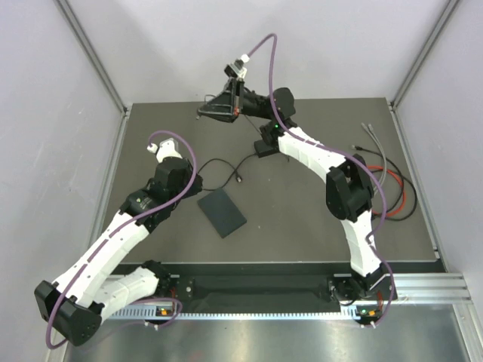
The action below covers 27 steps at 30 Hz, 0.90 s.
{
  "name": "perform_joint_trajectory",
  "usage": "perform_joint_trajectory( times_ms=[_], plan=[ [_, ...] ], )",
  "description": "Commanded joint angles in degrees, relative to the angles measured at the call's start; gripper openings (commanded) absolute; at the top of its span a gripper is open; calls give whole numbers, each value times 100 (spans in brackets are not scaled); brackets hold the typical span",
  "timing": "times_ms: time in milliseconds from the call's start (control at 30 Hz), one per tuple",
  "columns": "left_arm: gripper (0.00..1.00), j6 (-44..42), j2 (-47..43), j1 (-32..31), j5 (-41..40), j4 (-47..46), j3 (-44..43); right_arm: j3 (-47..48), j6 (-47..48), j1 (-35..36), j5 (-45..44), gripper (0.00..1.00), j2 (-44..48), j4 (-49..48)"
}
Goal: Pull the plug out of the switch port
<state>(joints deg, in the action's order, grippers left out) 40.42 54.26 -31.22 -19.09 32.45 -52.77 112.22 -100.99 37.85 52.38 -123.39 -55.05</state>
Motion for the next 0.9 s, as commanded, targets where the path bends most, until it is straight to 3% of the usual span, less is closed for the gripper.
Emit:
perform_joint_trajectory(
  times_ms=[0, 67, 100, 167, 200, 333, 500, 633, 700, 767, 833, 867],
  plan=[
    [32, 18, 23, -7, 63, -335, 13, -648, 603, -488, 123, 3, -352, 351],
    [32, 0, 84, 2, 90, -318, 4, -667, 1184, -725, 202, 4, -561, 1036],
    [32, -8, 146, -7, 107, -309, 4, -580, 1526, -787, 237, 4, -659, 1962],
    [32, -17, 199, -7, 151, -292, 13, -221, 2922, -936, 89, 6, -930, 3266],
    [32, -17, 251, -7, 160, -274, 13, -53, 3806, -972, -208, 7, -1028, 4482],
    [32, 202, 418, -7, 301, -143, 21, 896, 4921, -1042, -631, 14, -1792, 6000],
    [27, 668, 691, 2, 389, 552, 82, 1995, 5580, -1235, -1159, 17, -2575, 6691],
    [27, 853, 490, -7, 572, 544, 487, 1558, 5389, -1367, -1466, 20, -2427, 5323],
    [27, 888, 358, -7, 626, 491, 618, 2090, 5344, -1411, -1520, 22, -2697, 5485],
    [27, 897, 313, -7, 679, 473, 628, 3142, 5266, -1429, -1363, 36, -3234, 6039],
    [27, 880, 313, -7, 696, 482, 567, 2956, 5098, -1420, -1046, 56, -2991, 5910],
    [28, 871, 331, -7, 696, 482, 540, 2354, 5150, -1420, -1054, 62, -2771, 5900]
  ],
)
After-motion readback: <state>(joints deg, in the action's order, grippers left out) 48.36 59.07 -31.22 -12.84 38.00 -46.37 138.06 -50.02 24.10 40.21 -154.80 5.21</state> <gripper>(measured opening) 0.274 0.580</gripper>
